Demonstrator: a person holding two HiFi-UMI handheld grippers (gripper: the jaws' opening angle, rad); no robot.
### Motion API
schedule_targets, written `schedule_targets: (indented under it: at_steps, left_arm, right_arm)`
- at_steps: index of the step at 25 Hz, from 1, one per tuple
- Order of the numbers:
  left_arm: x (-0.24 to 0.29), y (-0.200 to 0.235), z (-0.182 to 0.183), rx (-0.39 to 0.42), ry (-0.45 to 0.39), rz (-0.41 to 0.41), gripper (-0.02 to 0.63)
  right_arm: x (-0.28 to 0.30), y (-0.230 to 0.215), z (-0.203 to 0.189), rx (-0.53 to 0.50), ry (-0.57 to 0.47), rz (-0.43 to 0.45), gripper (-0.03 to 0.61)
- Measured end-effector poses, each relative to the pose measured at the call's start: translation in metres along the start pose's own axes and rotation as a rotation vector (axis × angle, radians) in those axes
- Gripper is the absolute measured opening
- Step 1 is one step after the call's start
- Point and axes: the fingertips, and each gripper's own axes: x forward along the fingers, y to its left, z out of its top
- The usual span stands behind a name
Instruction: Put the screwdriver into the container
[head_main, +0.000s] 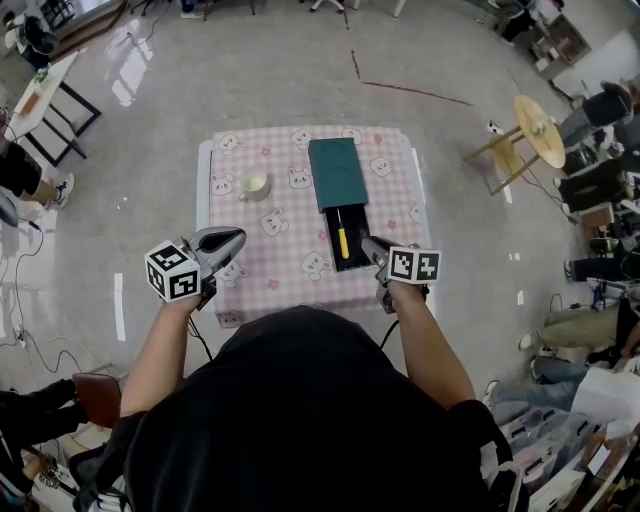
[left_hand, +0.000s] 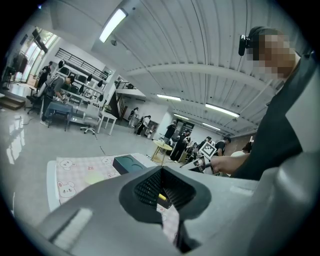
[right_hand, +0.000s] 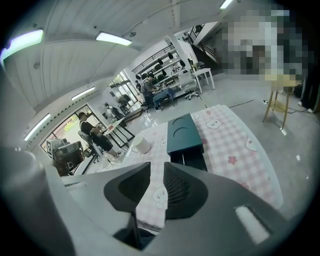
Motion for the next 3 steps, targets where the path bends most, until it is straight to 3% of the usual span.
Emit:
schedule_targets:
  at_steps: [3]
  left_arm:
    - [0.0005,-0.0001,-0.0018,-0.002,-0.001,-0.001,0.000]
  right_arm:
    - [-0.0016,0.0012,-0.0007,-0.002,-0.007,0.003,0.114]
